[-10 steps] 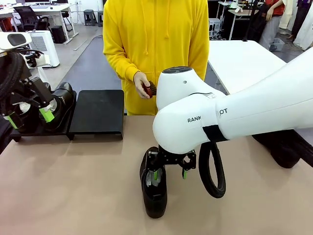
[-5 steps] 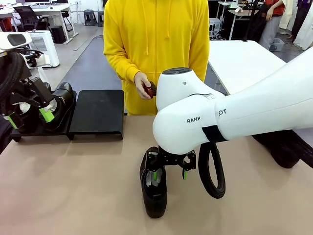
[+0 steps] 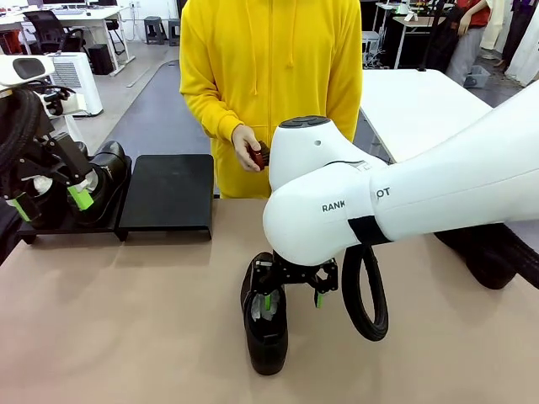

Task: Organize the shoes by placing them on the stand.
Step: Place the Shoe from the middle of the table onto the Shoes Stand.

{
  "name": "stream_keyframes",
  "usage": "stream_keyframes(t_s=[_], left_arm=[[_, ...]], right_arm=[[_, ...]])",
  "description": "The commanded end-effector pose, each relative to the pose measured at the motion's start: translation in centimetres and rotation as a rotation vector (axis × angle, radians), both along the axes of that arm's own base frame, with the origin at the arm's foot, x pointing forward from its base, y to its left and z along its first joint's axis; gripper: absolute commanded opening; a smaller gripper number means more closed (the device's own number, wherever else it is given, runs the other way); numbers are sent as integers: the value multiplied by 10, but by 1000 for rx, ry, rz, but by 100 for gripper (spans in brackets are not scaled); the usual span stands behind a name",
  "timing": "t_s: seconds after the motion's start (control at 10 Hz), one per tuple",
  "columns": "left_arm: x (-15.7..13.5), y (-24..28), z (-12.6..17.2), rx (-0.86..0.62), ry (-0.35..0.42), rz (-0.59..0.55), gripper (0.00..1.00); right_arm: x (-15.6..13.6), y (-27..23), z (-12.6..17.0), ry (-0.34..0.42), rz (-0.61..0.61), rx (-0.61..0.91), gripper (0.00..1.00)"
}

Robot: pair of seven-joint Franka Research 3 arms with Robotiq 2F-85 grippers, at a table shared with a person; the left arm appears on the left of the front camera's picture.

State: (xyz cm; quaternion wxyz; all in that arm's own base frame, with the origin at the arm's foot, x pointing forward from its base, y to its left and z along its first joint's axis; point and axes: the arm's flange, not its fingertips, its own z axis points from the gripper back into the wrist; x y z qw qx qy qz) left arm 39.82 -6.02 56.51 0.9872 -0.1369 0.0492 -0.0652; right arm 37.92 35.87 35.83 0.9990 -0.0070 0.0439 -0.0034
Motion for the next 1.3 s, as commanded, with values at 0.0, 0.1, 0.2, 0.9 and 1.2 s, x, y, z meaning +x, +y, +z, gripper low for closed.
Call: stream_keyframes(t_s=[0.0,0.1,0.2,0.9,1.2], left_arm=[[-3,2,-2,-4,-4,-12,100],[0,0,0,0,0,0,100],[-16,-24,-6,-45,30,-41,100],[-88,-190,3,-68,-5,-189,100],[-93,-164,11,-139,100,-209,100]], right_arm=[[-21,-42,41,-119,44,-30,100],[-21,-82,54,-145,-36,3,100],[-16,-117,59,-138,-127,42,100],[16,-224,18,33,-627,173,100],[11,-227,33,-9,-507,134,100]])
